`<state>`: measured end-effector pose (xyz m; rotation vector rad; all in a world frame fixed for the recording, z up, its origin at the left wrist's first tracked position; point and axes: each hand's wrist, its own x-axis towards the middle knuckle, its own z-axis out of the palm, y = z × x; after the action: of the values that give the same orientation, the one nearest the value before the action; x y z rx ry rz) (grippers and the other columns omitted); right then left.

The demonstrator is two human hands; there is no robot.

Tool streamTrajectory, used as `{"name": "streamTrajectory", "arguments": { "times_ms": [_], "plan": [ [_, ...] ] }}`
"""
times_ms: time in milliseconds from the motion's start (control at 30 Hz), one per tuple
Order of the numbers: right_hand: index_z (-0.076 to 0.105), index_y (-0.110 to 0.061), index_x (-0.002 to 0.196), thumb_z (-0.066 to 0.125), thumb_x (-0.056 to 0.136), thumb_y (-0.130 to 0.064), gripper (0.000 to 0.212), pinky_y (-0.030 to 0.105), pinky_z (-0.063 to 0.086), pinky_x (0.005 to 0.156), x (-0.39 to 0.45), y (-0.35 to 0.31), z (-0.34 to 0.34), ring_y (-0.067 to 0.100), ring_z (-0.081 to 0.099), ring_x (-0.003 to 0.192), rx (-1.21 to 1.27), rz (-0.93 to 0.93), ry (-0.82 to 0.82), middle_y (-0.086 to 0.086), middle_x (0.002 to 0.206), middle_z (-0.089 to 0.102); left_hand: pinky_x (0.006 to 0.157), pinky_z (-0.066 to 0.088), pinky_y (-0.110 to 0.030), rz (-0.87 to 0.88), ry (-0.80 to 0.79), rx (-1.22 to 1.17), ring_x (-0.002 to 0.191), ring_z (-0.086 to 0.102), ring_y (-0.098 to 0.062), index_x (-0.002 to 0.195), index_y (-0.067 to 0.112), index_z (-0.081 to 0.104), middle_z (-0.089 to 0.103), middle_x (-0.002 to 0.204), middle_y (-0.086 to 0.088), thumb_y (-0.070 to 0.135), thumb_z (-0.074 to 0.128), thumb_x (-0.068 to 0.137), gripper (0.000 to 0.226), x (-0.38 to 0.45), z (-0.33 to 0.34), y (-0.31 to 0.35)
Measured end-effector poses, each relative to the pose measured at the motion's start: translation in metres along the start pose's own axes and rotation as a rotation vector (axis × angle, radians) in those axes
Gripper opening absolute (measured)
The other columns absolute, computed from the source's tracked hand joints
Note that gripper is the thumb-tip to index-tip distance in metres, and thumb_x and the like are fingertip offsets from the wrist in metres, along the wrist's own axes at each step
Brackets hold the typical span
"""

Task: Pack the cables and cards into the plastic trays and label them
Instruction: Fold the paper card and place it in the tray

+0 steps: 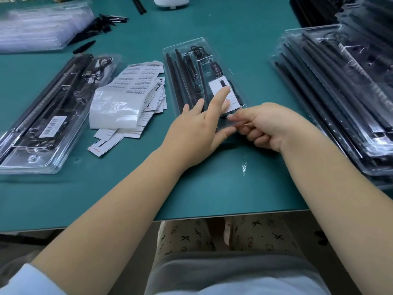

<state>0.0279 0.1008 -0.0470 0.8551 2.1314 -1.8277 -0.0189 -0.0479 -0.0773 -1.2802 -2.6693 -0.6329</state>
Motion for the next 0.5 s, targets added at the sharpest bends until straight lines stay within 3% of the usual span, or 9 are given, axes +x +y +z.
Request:
{"name": "streamTrajectory", "arguments": {
  "times_ms": [133,300,400,500],
  "plan": [
    [0.048,-0.017,0.064,0.062,0.088,-0.023,0.028,0.013,0.015,0.028,0.001,0.001,0.001,0.004,0.022,0.028,0.058,0.001,0.016,-0.006,0.037,0.038,0.112,0.025,-0.054,-0.004,-0.013,0.011,0.135,0.038,-0.031,0.149,0.016,0.022,0.049,0.142,0.005,0.048,0.046,0.093,0.069,0.001,0.001,-0.001],
    [0.048,-0.017,0.065,0.062,0.087,-0.02,0.027,0.014,0.015,0.028,0.002,0.002,0.003,0.004,0.021,0.027,0.118,-0.017,0.062,-0.006,0.036,0.037,0.094,0.042,-0.05,0.023,0.131,0.096,0.104,0.055,-0.03,0.13,0.013,0.051,0.065,0.107,-0.004,0.05,0.049,0.09,0.055,0.001,0.003,-0.001],
    [0.05,-0.017,0.064,0.064,0.084,-0.02,0.025,0.015,0.017,0.029,0.002,0.006,0.004,0.005,0.023,0.028,0.135,-0.074,0.114,-0.005,0.038,0.038,0.087,0.048,-0.042,0.089,0.176,0.073,0.107,0.056,-0.029,0.126,0.013,0.056,0.066,0.116,0.0,0.054,0.043,0.084,0.06,0.0,0.003,-0.004],
    [0.052,-0.016,0.062,0.065,0.081,-0.017,0.024,0.013,0.02,0.031,-0.001,0.015,0.009,0.007,0.026,0.028,0.184,-0.185,0.233,-0.007,0.037,0.042,0.1,0.036,-0.03,0.12,0.158,0.001,0.119,0.051,-0.025,0.127,0.01,0.056,0.059,0.129,-0.005,0.054,0.043,0.086,0.061,0.001,0.001,-0.01]
  ]
}}
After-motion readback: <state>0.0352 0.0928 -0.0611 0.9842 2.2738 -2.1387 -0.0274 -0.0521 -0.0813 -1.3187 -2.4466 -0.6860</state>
